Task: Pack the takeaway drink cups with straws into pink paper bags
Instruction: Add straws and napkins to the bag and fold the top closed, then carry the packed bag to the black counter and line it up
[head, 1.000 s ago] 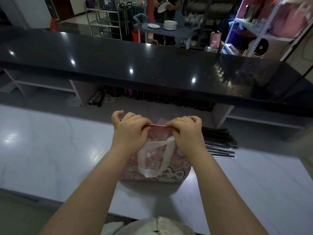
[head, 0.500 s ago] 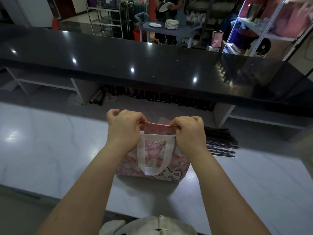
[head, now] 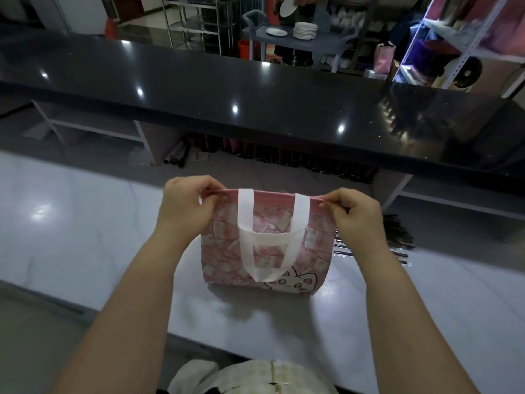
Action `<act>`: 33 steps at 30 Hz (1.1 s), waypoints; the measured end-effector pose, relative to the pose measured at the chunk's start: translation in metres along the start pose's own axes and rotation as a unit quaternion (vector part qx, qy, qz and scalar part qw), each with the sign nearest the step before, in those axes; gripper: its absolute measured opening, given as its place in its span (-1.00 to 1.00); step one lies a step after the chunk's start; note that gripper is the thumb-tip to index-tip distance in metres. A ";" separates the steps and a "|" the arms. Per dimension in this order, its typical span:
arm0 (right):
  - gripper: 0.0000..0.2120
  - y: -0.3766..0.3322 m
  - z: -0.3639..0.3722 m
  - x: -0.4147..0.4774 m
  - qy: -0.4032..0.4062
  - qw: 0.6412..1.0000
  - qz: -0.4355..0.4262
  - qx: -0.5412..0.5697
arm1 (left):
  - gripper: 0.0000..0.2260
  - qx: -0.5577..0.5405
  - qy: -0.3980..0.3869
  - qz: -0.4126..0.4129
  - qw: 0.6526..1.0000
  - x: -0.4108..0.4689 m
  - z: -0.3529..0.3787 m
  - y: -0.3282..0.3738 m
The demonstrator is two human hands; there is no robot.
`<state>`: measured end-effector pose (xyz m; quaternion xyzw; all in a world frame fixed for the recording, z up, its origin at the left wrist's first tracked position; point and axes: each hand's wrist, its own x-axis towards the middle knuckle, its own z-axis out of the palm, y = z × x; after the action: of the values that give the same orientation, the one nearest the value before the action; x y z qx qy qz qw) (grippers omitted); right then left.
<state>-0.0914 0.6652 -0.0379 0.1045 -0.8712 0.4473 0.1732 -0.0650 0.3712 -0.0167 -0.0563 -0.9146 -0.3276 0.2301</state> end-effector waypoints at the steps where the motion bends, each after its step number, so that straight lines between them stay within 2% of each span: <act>1: -0.72 -0.002 0.004 0.002 0.015 1.000 -0.021 -0.011 | -0.84 0.013 0.023 -0.010 1.000 0.000 0.001 0.000; 4: -0.84 -0.003 0.014 0.007 0.055 0.996 -0.067 -0.018 | -0.83 0.041 0.097 -0.005 0.994 -0.001 0.000 -0.009; 6: -0.84 -0.006 0.022 0.010 0.048 0.998 -0.017 0.039 | -0.84 0.018 0.109 -0.003 0.994 -0.003 0.000 -0.015; 9: -0.67 -0.007 0.030 0.008 0.001 0.980 0.105 0.168 | -0.75 -0.123 0.078 -0.075 0.986 -0.010 0.005 -0.025; 12: -0.52 0.005 0.028 -0.007 -0.021 0.950 0.160 0.266 | -0.47 -0.284 0.044 -0.172 0.942 -0.025 0.006 -0.041; 15: -0.32 0.034 0.032 -0.039 -0.114 0.928 0.185 0.302 | -0.32 -0.326 -0.031 -0.236 0.915 -0.051 0.008 -0.065; 17: -0.22 0.053 0.042 -0.063 -0.162 0.919 0.208 0.294 | -0.32 -0.331 -0.092 -0.294 0.892 -0.075 0.017 -0.078; 19: -0.18 0.066 0.053 -0.082 -0.187 0.903 0.223 0.315 | -0.39 -0.333 -0.120 -0.340 0.871 -0.098 0.030 -0.085; 23: -0.23 0.070 0.071 -0.094 -0.178 0.903 0.214 0.327 | -0.66 -0.348 -0.063 -0.357 0.865 -0.127 0.048 -0.083; 28: -0.32 0.038 0.092 -0.088 -0.147 0.890 0.209 0.377 | -0.72 -0.363 0.023 -0.388 0.847 -0.144 0.033 -0.081; 33: -0.44 -0.008 0.120 -0.085 -0.220 0.861 0.186 0.419 | -0.74 -0.379 0.130 -0.404 0.823 -0.173 -0.015 -0.079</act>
<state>-0.0360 0.5652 -0.1306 0.0990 -0.6202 0.7593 -0.1700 0.0741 0.3079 -0.1308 0.2786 -0.6212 -0.7160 0.1542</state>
